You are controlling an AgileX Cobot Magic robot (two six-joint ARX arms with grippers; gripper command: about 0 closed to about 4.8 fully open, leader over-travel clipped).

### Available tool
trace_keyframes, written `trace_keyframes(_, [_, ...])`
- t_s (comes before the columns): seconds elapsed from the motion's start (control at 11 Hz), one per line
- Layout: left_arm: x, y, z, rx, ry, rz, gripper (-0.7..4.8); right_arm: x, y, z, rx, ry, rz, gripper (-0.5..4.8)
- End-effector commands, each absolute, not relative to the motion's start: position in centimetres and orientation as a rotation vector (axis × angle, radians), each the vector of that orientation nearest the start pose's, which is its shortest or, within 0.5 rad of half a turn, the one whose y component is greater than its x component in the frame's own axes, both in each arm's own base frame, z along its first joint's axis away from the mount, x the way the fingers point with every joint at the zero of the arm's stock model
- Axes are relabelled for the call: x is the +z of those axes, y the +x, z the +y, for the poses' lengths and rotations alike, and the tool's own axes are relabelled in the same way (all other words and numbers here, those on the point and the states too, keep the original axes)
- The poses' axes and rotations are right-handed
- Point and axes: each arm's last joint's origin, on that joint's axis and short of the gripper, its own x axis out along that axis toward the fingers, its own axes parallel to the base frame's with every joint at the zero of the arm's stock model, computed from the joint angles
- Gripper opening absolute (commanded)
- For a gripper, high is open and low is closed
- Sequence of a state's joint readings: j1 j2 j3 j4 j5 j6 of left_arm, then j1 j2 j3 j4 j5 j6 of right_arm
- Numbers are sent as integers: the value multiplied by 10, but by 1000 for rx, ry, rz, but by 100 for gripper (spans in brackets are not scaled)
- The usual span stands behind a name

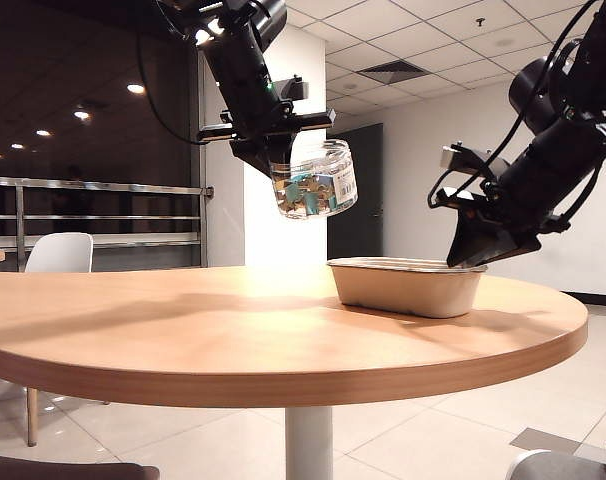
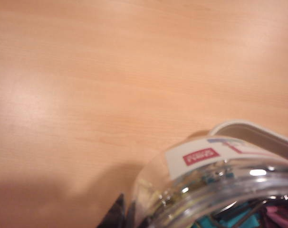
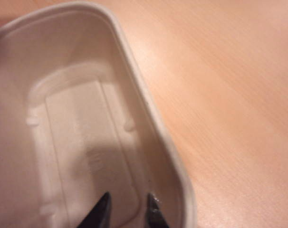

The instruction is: Pick up the box filled with clips, pour some clips from it into the rectangular paper box, and then put the clip box back on the table.

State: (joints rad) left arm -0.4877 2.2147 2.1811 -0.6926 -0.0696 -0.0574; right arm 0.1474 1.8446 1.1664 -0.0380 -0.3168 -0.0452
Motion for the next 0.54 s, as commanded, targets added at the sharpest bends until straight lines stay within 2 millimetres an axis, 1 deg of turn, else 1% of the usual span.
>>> trace_keyframes(0.09, [313,439,-231,-384,127,677,-6,189,388,69,519,40,690,111])
trace_keyframes(0.18, [313,439,-231,-385,128,676,-6,183,389,72,535,43,707,75])
trace_keyframes(0.27, [313,439,-231,-384,127,675,-6,182,389,72,535,43,710,50])
trace_keyframes(0.36, [313,439,-231,-384,127,675,-6,182,389,72,535,42,711,41])
trace_keyframes(0.45, [314,438,-231,-384,128,674,-6,182,389,73,537,41,709,16])
trace_keyframes(0.54, [314,438,-231,-383,128,673,-6,182,389,73,538,41,708,6])
